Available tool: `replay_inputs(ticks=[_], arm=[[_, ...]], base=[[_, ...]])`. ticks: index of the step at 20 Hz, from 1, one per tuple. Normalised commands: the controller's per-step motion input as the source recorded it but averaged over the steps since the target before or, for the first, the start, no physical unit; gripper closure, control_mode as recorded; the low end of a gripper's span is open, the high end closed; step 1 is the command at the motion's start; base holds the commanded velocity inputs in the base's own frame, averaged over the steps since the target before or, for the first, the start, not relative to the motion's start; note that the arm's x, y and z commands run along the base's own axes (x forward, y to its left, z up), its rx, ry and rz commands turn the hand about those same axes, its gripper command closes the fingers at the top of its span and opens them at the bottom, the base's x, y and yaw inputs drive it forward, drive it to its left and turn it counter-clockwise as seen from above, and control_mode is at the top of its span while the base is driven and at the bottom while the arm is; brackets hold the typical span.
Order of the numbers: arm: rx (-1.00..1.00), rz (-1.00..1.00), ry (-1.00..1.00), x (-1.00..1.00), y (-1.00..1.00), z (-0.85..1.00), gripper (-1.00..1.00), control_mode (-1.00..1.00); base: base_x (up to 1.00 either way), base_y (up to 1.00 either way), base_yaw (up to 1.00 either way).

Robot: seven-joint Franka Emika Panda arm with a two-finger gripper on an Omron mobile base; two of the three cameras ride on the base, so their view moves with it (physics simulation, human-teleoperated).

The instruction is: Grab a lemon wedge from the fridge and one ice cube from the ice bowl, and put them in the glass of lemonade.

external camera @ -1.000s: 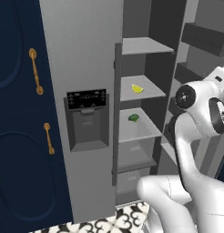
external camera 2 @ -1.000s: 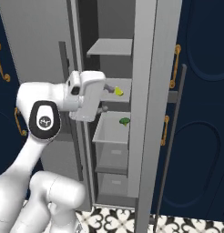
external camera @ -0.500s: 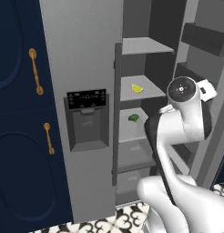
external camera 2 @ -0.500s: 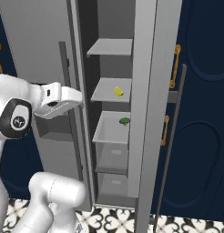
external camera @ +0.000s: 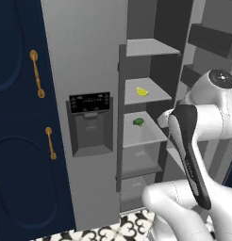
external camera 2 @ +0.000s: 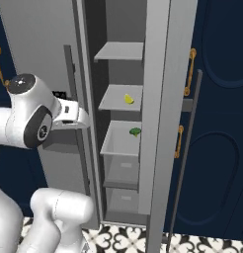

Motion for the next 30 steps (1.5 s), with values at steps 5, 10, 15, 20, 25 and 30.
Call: replay_inputs(ticks=[5,10,15,20,25,30], arm=[[-0.03,0.05,0.38,-0.70,0.01,0.38,-1.00,-1.00],[0.00,-0.04,0.07,-0.83,-0.01,-0.10,-1.00,-1.00],[0.00,-0.07,0.00,-0.25,0.00,-0.05,-1.00,-1.00],[0.06,-0.11,-0.13,0.00,0.02,0.00,-1.00,-1.00],[0.06,-0.01,-0.04,-0.04,0.03,-0.02,-1.00,-1.00],[0.00,0.00,0.02,0.00,0.00,0.00,-1.00,1.00]], base=[[0.00,0.00,0.00],[0.00,0.00,0.00],[0.00,0.00,0.00],[0.00,0.00,0.00],[0.00,0.00,0.00],[0.12,0.08,-0.02]])
